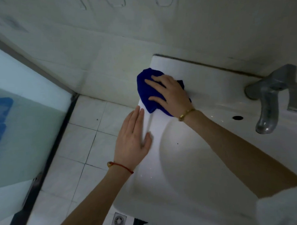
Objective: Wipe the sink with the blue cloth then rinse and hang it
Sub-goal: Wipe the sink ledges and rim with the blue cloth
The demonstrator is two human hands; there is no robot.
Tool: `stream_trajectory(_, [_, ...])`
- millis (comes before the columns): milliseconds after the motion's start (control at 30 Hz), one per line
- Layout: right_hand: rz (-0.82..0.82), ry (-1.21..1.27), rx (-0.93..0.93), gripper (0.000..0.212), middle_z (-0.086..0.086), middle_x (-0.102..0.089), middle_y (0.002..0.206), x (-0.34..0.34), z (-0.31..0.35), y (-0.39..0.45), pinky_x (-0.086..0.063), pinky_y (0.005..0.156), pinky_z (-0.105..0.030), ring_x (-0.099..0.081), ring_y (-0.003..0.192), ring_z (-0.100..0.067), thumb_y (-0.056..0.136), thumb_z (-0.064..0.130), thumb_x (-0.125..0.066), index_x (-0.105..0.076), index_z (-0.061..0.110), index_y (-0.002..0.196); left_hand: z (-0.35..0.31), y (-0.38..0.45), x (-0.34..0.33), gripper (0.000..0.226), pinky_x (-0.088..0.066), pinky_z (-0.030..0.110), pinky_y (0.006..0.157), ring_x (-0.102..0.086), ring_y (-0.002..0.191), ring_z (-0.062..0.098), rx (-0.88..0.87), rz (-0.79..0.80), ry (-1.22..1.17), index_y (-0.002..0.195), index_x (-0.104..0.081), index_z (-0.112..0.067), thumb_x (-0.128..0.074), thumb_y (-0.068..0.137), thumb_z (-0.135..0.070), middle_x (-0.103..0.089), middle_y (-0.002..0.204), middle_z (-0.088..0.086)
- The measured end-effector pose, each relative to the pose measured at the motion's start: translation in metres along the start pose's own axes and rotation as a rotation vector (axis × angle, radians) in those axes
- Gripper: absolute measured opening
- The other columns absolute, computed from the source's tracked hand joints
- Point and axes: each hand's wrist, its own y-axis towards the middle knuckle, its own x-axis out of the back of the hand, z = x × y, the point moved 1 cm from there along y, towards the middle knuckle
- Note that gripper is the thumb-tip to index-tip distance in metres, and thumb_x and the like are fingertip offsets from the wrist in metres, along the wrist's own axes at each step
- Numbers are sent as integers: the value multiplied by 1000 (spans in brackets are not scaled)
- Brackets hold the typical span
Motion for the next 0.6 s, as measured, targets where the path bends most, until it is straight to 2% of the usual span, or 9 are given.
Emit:
stream_trajectory(67, [-4,-50,-8,53,-12,-53,131,7,-18,12,-37,105,-39,-46,119,-26,94,39,-50,-48,14,140,0,0,0,67,-19,30,122,-28,147,22,-8,-13,-13,153,-29,-5,-55,97,-30,-30,159,11])
stream_trajectory(200, [-85,9,-266,51,-12,-55,125,10,-23,31,-39,102,-39,-48,116,-28,94,39,-53,-50,12,138,1,1,0,67,-27,37,121,-31,146,25,-25,-39,-24,152,-31,-2,-58,95,-27,-32,158,13])
stream_trajectory(300, [-114,3,-242,51,-14,-55,125,2,3,3,-40,102,-38,-48,115,-29,93,34,-56,-51,10,137,0,-1,0,67,-28,38,120,-32,145,25,-22,-44,-26,151,-33,-2,-60,94,-26,-34,157,13])
stream_trajectory(433, [-32,119,-302,54,-12,-53,127,-9,27,-53,-40,101,-36,-47,115,-24,94,31,-57,-43,11,142,-1,0,0,67,-30,39,119,-33,145,24,-23,-56,-22,151,-34,-3,-60,94,-26,-36,156,13])
stream_trajectory(600, [-51,2,-320,49,-13,-58,120,-7,14,-61,-47,93,-43,-54,106,-29,91,34,-55,-54,8,132,-1,-1,1,67,-34,42,116,-36,143,26,-55,-74,-54,150,-35,0,-62,92,-20,-37,155,15])
